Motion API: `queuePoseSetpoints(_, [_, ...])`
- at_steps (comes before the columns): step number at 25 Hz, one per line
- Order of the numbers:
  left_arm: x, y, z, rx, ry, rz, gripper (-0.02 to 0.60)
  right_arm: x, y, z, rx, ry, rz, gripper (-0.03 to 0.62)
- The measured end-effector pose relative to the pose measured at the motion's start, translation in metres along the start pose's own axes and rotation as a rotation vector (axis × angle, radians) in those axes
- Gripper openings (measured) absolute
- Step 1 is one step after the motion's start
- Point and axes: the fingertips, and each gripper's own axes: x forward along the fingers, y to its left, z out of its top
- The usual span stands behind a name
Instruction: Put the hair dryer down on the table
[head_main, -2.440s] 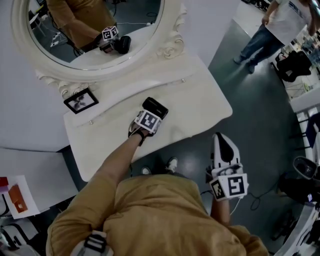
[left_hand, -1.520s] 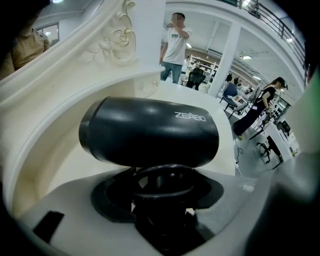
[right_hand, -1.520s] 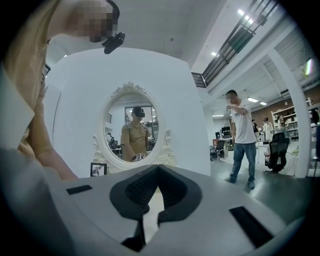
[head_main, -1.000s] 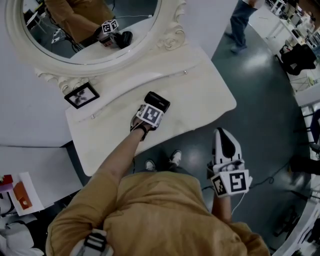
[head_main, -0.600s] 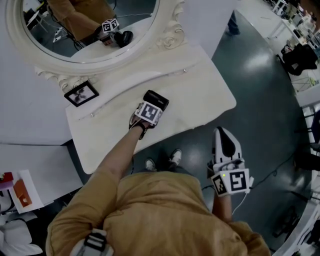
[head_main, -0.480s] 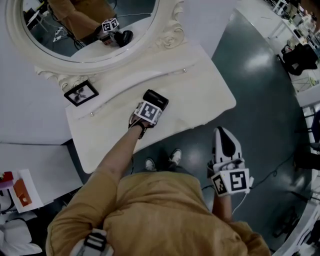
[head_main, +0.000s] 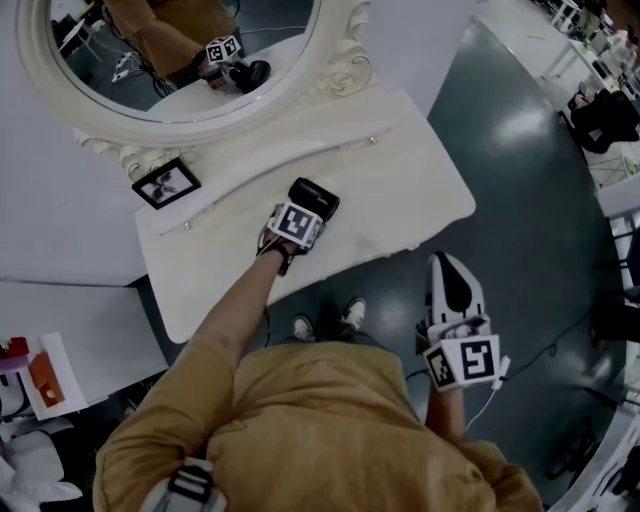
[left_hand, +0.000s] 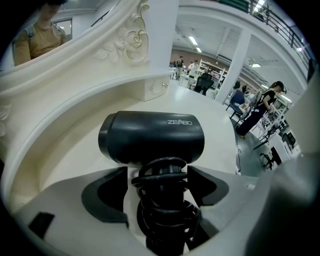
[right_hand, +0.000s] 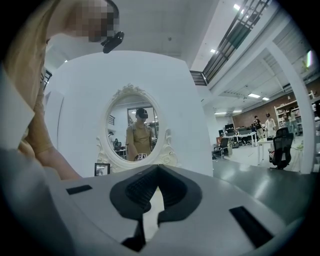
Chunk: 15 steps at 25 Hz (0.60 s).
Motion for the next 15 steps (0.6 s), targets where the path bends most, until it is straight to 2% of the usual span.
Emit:
queuePoseSetpoints(3, [-0.021,0.030,0.046,0.130,-0.225,0.146,0.362,0.004,0.004,0.001,-0.001,-0.007,0.017,0.002])
queuePoseSetpoints(4, [-0.027,0.035,0.053,0.149,-0.265,0.172,0.362,0.006,0.006,0.002,-0.001,-0.009,0.024,0.002])
queuePoseSetpoints(10, [-0.064,0.044,0.044,0.089,-0.321,0.183,0.362,0.024,0.030,0.008,-0.020,-0.029,0.086,0.002])
queuePoseSetpoints(15, [-0.091,0.043,0.027,-0.017,-0.374,0.094,0.362,0.037,0.055,0.013,-0.048,-0.032,0.141,0.002])
